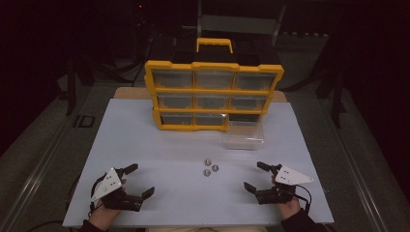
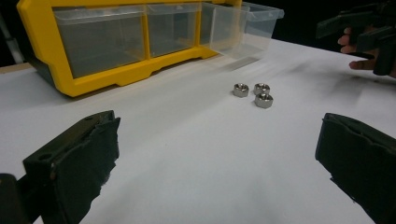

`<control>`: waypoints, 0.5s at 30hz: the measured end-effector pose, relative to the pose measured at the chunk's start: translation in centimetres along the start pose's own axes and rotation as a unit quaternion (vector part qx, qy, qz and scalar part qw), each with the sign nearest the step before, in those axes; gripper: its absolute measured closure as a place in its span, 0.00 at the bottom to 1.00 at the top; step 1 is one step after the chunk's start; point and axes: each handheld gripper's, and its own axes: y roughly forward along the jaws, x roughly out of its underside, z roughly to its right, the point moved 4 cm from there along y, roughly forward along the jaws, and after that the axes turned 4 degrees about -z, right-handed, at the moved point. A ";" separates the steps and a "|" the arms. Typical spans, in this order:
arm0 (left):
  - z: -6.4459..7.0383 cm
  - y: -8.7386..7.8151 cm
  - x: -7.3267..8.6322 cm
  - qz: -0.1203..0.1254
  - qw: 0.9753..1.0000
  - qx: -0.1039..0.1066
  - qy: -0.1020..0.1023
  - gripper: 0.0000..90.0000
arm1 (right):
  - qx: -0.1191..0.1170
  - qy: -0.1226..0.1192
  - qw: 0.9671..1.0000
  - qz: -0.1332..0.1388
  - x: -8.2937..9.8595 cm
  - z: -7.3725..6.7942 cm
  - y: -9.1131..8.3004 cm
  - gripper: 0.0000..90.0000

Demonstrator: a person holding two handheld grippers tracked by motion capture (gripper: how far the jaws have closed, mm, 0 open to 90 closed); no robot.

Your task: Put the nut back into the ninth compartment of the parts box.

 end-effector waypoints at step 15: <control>0.6 0.2 -0.3 0.000 1.000 0.007 0.010 0.00 | 0.001 -0.007 1.000 0.007 -0.4 -0.2 -0.3 0.15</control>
